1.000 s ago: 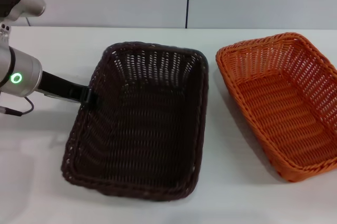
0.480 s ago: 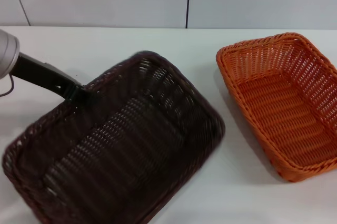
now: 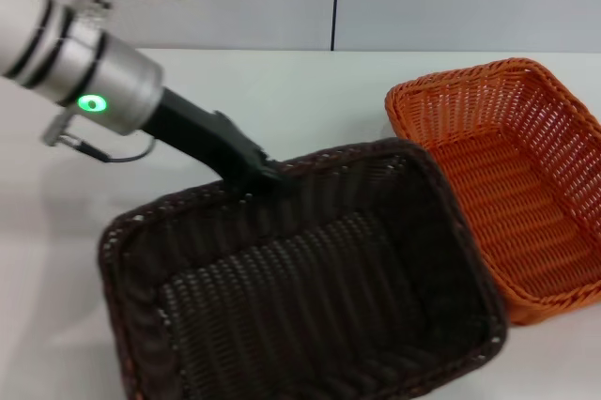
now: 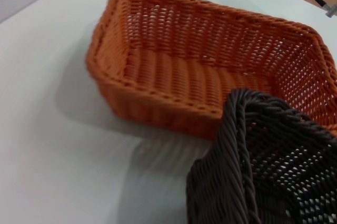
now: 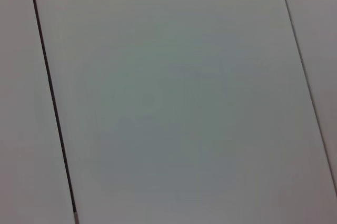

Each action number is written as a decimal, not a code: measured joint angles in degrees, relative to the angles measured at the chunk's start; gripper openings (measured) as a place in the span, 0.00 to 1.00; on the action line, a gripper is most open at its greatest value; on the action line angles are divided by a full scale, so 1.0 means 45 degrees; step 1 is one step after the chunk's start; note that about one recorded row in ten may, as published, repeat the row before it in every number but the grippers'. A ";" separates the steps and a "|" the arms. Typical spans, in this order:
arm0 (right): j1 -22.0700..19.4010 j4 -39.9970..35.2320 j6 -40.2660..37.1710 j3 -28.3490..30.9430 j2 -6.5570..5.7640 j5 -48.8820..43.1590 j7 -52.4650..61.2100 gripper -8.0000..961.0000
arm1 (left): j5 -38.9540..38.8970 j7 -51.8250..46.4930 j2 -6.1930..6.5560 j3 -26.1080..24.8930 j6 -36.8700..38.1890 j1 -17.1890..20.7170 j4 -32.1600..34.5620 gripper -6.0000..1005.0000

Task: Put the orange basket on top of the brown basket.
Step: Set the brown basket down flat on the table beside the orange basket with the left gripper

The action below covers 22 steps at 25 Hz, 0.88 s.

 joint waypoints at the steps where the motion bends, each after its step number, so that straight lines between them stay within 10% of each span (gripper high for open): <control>1: 0.0000 0.0000 0.0000 0.0000 0.0000 0.0000 0.0000 0.64 | 0.0000 0.0000 0.0000 0.0000 0.0000 0.0000 0.0000 0.21; 10: -0.0114 0.0134 0.0001 0.0000 -0.0004 0.0000 -0.0046 0.64 | -0.1335 0.0866 -0.0219 0.0689 0.2842 -0.1260 0.2651 0.21; 22: -0.0256 -0.0012 -0.0148 -0.0193 -0.0009 -0.0173 0.0800 0.64 | -0.2000 0.0844 -0.0262 0.1650 0.3209 -0.0344 0.2051 0.22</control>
